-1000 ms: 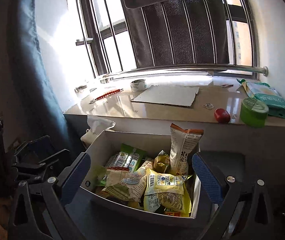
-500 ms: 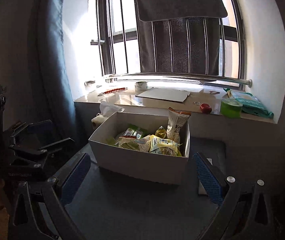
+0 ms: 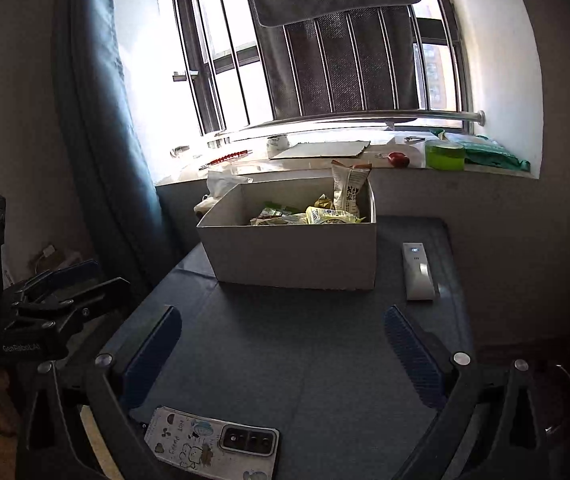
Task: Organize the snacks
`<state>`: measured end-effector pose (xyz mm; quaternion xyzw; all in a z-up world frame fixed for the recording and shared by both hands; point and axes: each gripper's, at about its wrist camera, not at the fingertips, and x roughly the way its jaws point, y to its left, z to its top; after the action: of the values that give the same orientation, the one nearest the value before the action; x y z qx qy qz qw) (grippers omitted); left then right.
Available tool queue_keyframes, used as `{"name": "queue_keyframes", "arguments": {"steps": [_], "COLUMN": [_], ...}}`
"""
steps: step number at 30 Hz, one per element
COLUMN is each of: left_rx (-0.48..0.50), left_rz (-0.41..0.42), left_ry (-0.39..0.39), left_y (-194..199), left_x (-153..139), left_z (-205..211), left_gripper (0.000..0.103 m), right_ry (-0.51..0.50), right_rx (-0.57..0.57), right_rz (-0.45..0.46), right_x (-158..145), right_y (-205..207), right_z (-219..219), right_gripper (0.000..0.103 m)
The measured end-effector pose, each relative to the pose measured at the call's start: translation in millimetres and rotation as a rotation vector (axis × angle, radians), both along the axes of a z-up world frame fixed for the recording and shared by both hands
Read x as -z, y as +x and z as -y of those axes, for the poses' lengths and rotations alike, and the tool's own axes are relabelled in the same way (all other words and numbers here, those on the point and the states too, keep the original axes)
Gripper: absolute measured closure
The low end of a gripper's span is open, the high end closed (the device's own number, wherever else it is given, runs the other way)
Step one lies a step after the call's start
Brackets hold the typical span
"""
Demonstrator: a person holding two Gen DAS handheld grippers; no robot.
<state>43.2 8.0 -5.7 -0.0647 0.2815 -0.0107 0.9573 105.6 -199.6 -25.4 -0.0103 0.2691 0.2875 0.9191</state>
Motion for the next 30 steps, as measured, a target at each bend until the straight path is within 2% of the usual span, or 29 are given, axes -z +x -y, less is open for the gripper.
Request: {"name": "queue_keyframes", "arguments": {"steps": [30], "left_rx": [0.002], "left_rz": [-0.018], "left_ry": [0.011], "left_y": [2.4], "left_x": [3.5], "left_z": [-0.4], "left_gripper": [0.000], "right_ry": [-0.022], "right_rx": [0.001], "right_rz": [-0.016], "right_x": [3.7], "right_y": [0.0], "right_z": [-6.2], "right_gripper": [0.000]}}
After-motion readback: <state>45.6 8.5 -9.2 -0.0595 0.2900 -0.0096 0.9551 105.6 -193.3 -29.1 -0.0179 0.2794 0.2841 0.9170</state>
